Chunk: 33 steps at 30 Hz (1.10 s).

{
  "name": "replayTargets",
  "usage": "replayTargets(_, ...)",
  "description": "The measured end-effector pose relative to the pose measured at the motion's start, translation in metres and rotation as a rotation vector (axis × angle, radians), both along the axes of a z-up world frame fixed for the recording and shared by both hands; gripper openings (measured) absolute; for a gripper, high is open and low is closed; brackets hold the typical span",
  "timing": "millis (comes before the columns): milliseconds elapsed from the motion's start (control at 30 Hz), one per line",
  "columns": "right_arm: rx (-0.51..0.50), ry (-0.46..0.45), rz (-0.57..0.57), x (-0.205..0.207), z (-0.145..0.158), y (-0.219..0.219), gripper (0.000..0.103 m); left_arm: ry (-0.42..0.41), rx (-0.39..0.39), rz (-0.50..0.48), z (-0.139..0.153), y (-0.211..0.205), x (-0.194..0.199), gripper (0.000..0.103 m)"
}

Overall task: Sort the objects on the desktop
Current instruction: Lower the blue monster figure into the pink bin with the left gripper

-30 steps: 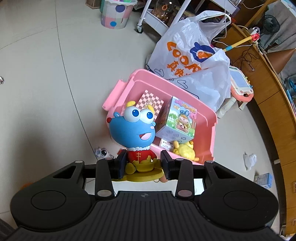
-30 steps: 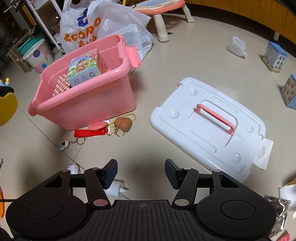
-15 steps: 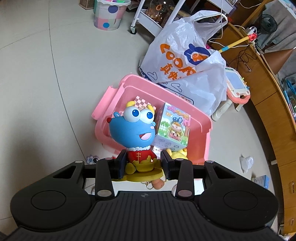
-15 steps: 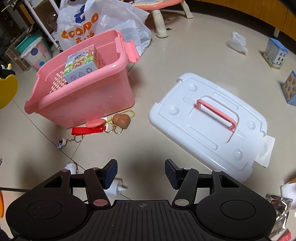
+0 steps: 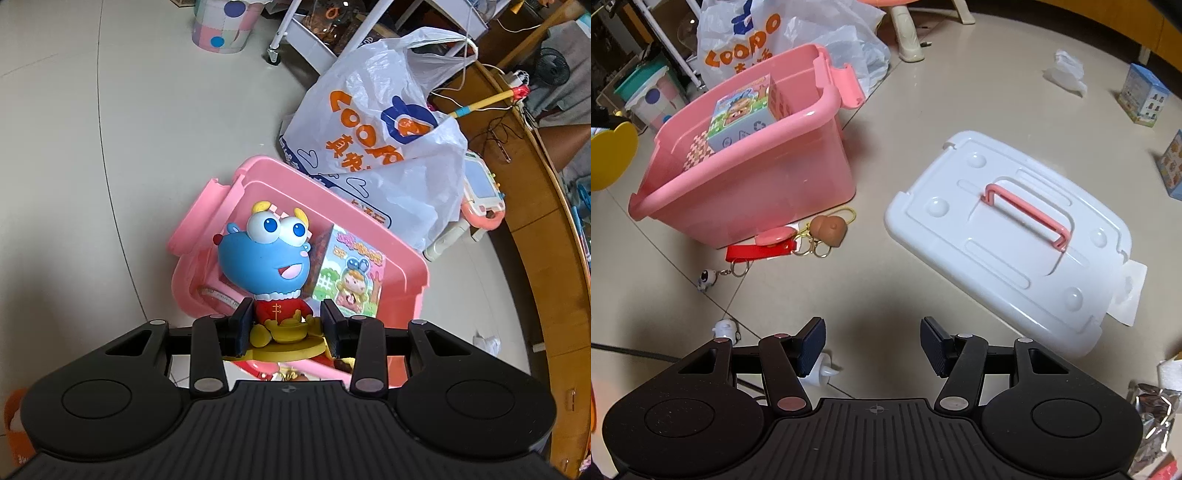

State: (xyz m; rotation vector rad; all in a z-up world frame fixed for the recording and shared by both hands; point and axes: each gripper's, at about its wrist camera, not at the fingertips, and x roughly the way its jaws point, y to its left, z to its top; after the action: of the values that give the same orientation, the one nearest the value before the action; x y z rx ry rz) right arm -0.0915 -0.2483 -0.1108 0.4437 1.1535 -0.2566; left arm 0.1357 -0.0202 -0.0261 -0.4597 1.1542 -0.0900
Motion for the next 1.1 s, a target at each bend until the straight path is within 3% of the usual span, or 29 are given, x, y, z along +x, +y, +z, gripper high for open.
replayTargets(600,0.015,0.029,0.006,0.011,-0.018,0.0,0.053,0.071,-0.024,0.007,-0.059,-0.013,0.027,0.039)
replayTargets(1100,0.016,0.034,0.013,0.015,-0.02,-0.001,0.053,0.098,-0.034,0.019,-0.084,-0.015,0.035,0.039)
